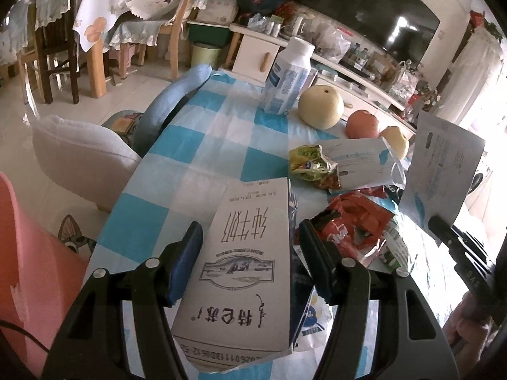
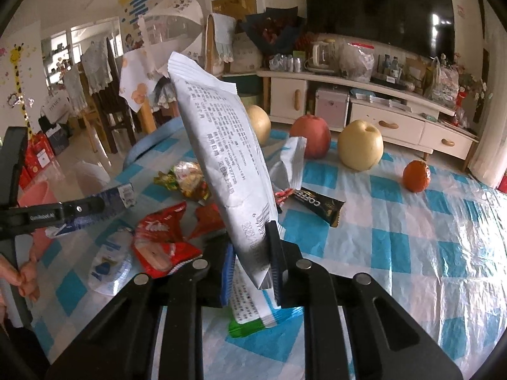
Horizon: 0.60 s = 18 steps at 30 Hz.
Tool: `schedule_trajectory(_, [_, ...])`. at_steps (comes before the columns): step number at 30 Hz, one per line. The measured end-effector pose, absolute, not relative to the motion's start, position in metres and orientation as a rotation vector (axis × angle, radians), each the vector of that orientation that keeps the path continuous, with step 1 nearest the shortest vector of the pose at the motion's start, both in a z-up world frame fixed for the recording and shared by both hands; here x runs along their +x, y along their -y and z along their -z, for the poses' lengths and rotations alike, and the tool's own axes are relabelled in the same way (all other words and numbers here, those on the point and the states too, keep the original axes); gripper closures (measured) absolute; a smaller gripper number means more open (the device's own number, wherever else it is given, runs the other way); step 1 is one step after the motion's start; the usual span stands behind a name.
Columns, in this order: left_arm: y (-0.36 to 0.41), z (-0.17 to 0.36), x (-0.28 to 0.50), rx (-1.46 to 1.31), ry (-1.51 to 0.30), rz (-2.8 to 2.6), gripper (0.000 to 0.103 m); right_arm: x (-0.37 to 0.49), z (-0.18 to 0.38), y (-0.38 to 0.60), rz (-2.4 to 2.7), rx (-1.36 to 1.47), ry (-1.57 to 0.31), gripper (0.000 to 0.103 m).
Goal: Collect trash
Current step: 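Carry the carton and paper packet to the pink basin and open both tools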
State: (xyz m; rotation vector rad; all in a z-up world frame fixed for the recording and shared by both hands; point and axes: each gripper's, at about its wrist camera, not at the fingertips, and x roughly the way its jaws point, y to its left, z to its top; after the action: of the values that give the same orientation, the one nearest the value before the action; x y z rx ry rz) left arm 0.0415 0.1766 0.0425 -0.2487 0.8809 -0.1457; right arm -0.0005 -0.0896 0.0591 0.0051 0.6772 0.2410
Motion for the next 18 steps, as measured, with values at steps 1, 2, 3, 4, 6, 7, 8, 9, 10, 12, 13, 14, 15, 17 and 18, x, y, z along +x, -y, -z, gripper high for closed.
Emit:
schedule_trajectory(1, [-0.178,-0.044,0.04,-0.253,-0.877,0.149,0.039,-0.002,-0.06,0.088,-0.245,0.009,-0.675,0.082])
schedule_trajectory(2, [-0.179,-0.045,0.039,-0.256,-0.873,0.151,0.039,-0.003,-0.061,0.087,-0.251,0.015,-0.674,0.082])
schedule_trajectory(3, [-0.179,-0.045,0.038,-0.258,-0.87,0.151,0.039,-0.005,-0.062,0.086,-0.261,0.025,-0.676,0.082])
schedule_trajectory(4, [-0.18,-0.046,0.037,-0.262,-0.865,0.154,0.045,-0.006,-0.062,0.085,-0.268,0.03,-0.678,0.082])
schedule_trajectory(6, [-0.182,-0.047,0.037,-0.277,-0.873,0.171,0.075,-0.008,-0.064,0.081,-0.282,0.032,-0.68,0.082])
schedule_trajectory(7, [-0.183,-0.047,0.036,-0.287,-0.872,0.175,0.075,-0.01,-0.065,0.078,-0.291,0.029,-0.678,0.082])
schedule_trajectory(8, [-0.184,-0.047,0.035,-0.284,-0.872,0.171,0.075,-0.013,-0.066,0.074,-0.296,0.024,-0.677,0.082])
schedule_trajectory(9, [-0.184,-0.046,0.035,-0.282,-0.879,0.175,0.075,-0.015,-0.067,0.071,-0.3,0.017,-0.676,0.082])
schedule_trajectory(10, [-0.181,-0.043,0.036,-0.276,-0.901,0.189,0.074,-0.017,-0.067,0.068,-0.302,0.007,-0.675,0.082])
schedule_trajectory(12, [-0.179,-0.039,0.036,-0.264,-0.918,0.188,0.066,-0.019,-0.066,0.062,-0.309,-0.006,-0.678,0.082])
schedule_trajectory(13, [-0.177,-0.037,0.035,-0.253,-0.927,0.184,0.064,-0.02,-0.065,0.058,-0.314,-0.016,-0.679,0.082])
schedule_trajectory(14, [-0.176,-0.036,0.035,-0.245,-0.933,0.18,0.054,-0.022,-0.065,0.055,-0.317,-0.024,-0.678,0.082])
schedule_trajectory(15, [-0.176,-0.035,0.034,-0.24,-0.939,0.174,0.036,-0.024,-0.065,0.052,-0.322,-0.034,-0.677,0.082])
schedule_trajectory(17, [-0.177,-0.032,0.034,-0.228,-0.951,0.15,0.026,-0.026,-0.065,0.047,-0.327,-0.053,-0.676,0.082])
schedule_trajectory(18, [-0.176,-0.03,0.035,-0.212,-0.96,0.143,0.025,-0.026,-0.065,0.046,-0.328,-0.06,-0.676,0.082])
